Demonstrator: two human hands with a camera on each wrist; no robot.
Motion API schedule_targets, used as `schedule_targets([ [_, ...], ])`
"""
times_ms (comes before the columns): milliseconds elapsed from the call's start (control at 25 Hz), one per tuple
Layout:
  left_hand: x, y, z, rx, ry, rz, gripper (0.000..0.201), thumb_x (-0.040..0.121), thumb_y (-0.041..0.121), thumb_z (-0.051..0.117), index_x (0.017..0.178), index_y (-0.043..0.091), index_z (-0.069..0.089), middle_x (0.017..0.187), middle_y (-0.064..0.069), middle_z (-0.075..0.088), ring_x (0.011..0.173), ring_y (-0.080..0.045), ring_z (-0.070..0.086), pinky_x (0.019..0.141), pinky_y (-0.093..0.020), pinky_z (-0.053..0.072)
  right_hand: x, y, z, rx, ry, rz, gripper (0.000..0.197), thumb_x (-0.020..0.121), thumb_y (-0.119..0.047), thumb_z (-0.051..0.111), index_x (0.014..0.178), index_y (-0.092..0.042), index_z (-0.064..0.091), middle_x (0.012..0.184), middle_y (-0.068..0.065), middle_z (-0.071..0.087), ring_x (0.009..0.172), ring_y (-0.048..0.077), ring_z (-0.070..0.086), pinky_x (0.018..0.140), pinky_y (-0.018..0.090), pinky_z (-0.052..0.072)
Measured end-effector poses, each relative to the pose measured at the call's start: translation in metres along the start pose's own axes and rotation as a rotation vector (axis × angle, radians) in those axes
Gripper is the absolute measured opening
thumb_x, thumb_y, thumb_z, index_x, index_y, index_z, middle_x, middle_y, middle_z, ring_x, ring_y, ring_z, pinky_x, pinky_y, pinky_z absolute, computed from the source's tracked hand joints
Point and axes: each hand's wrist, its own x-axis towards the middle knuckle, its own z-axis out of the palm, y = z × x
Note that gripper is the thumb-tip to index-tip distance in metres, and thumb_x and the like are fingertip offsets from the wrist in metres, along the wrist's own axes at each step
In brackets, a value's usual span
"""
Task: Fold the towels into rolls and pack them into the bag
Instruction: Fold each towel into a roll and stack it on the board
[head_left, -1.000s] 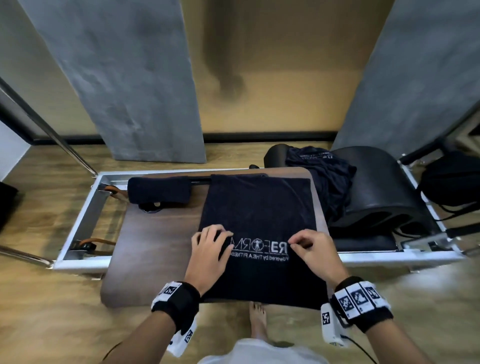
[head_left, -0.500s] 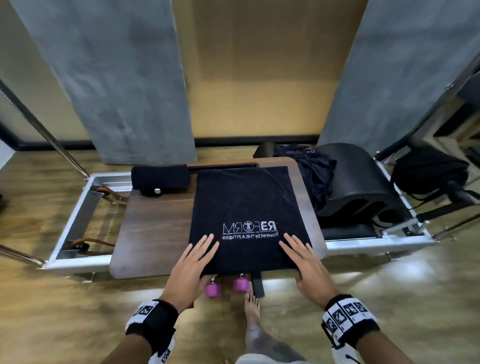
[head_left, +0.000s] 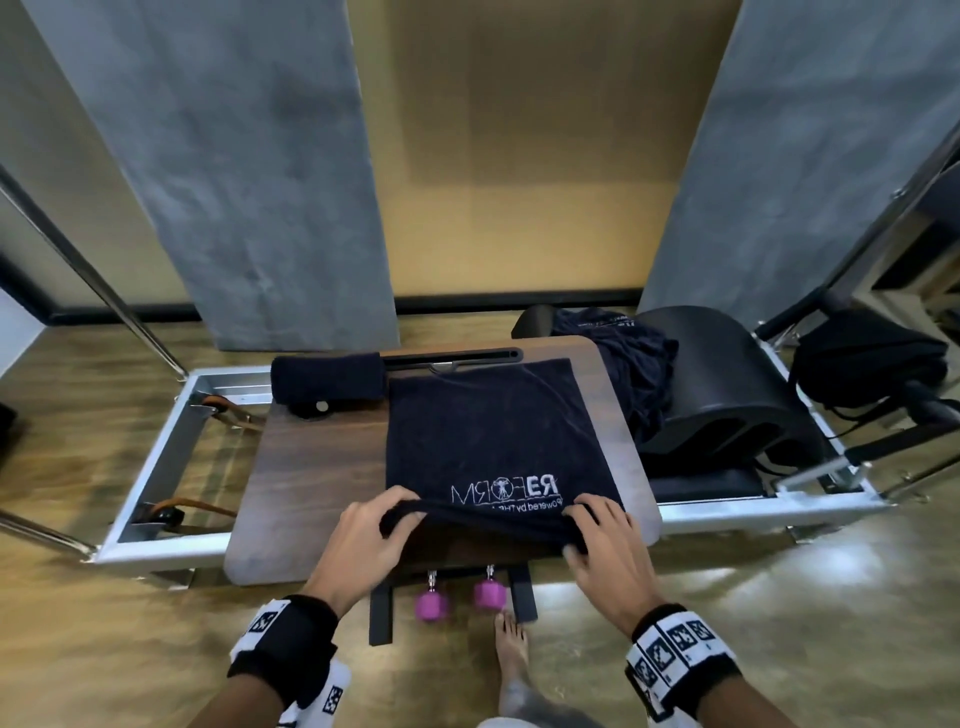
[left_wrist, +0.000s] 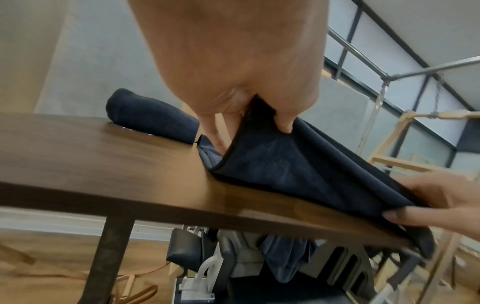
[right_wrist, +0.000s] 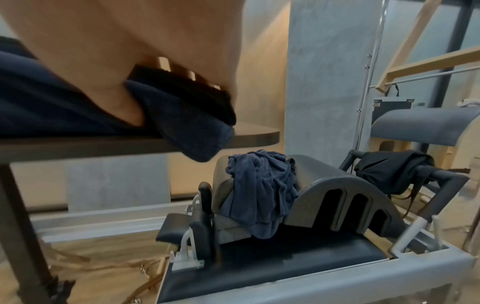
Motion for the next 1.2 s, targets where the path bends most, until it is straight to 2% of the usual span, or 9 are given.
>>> schedule_targets([
  [80,0.016,-0.001,-0.006,-0.116,0.082,-0.040,0.003,0.101,0.032,0.071,0.104,0.034,0.071,0.096,0.012,0.076,0.093,-0.009,0.072,0.078,-0.029,0.057,0.014,0.002,-0.008,0.029,-0.004,0.039,0.046,0.082,-0.006,0.069,0.126,-0.020,0.064,0.122,-0.001,0.067,0.112,0.024,0.064,0.097,0.039,0.052],
  [200,0.044,-0.005,-0.012,-0.239,0.173,-0.081,0.006,0.101,0.028,0.072,0.105,0.025,0.075,0.100,0.006,0.077,0.097,-0.012,0.073,0.081,-0.035,0.060,0.042,0.012,-0.025,0.071,0.011,0.060,0.048,0.080,0.002,0.063,0.121,-0.023,0.062,0.111,-0.002,0.071,0.092,0.027,0.068,0.081,0.040,0.056],
  [400,0.099,0.001,-0.013,-0.336,0.363,-0.175,0.006,0.099,0.018,0.073,0.098,0.022,0.076,0.096,0.003,0.078,0.096,-0.013,0.073,0.084,-0.036,0.060,0.120,0.039,-0.046,0.778,0.197,0.188,0.035,0.086,0.008,0.070,0.097,-0.025,0.072,0.094,-0.006,0.075,0.093,0.014,0.071,0.086,0.033,0.056],
  [560,0.154,0.010,-0.007,-0.304,0.462,-0.253,0.032,0.101,0.023,0.071,0.073,0.014,0.059,0.070,0.002,0.061,0.071,-0.013,0.057,0.072,-0.040,0.047,0.195,0.060,-0.038,1.042,0.214,0.386,0.014,0.094,-0.004,0.073,0.098,-0.017,0.078,0.097,0.005,0.080,0.101,0.022,0.075,0.095,0.047,0.060],
  [720,0.202,0.019,-0.004,-0.144,0.548,-0.394,0.017,0.102,0.025,0.068,0.108,0.009,0.074,0.099,0.000,0.071,0.103,-0.018,0.064,0.097,-0.041,0.053,0.246,0.076,-0.027,1.027,0.175,0.530,0.009,0.097,-0.011,0.073,0.105,-0.012,0.078,0.098,0.011,0.079,0.103,0.031,0.074,0.098,0.053,0.058],
  [840,0.212,0.025,0.005,-0.050,0.621,-0.281,0.018,0.104,0.016,0.064,0.119,0.010,0.071,0.113,-0.001,0.068,0.108,-0.017,0.063,0.099,-0.035,0.053,0.255,0.081,-0.025,0.932,0.297,0.520,0.017,0.096,-0.002,0.070,0.105,-0.015,0.077,0.098,0.004,0.077,0.095,0.012,0.075,0.095,0.043,0.060],
  [920,0.202,0.028,0.021,0.038,0.587,-0.158,0.014,0.103,0.016,0.063,0.115,0.016,0.069,0.109,0.005,0.064,0.104,-0.011,0.060,0.096,-0.030,0.050,0.248,0.076,-0.023,0.863,0.361,0.434,0.031,0.094,0.004,0.067,0.090,-0.025,0.077,0.088,-0.006,0.077,0.082,0.002,0.074,0.085,0.033,0.063],
  [1000,0.184,0.029,0.042,0.083,0.443,-0.074,0.009,0.104,0.020,0.062,0.109,0.023,0.068,0.100,0.013,0.061,0.096,-0.006,0.059,0.089,-0.028,0.051,0.237,0.065,-0.017,0.834,0.262,0.318,0.036,0.091,0.009,0.064,0.082,-0.023,0.078,0.080,-0.004,0.077,0.074,0.009,0.074,0.078,0.031,0.061],
  [1200,0.144,0.025,0.089,0.328,0.057,-0.001,0.025,0.107,0.044,0.053,0.118,0.026,0.067,0.109,0.015,0.055,0.104,-0.008,0.054,0.092,-0.034,0.048,0.218,0.047,-0.012,0.450,-0.014,0.003,0.023,0.094,0.005,0.062,0.101,-0.010,0.079,0.106,-0.004,0.071,0.102,0.012,0.063,0.097,0.026,0.050],
])
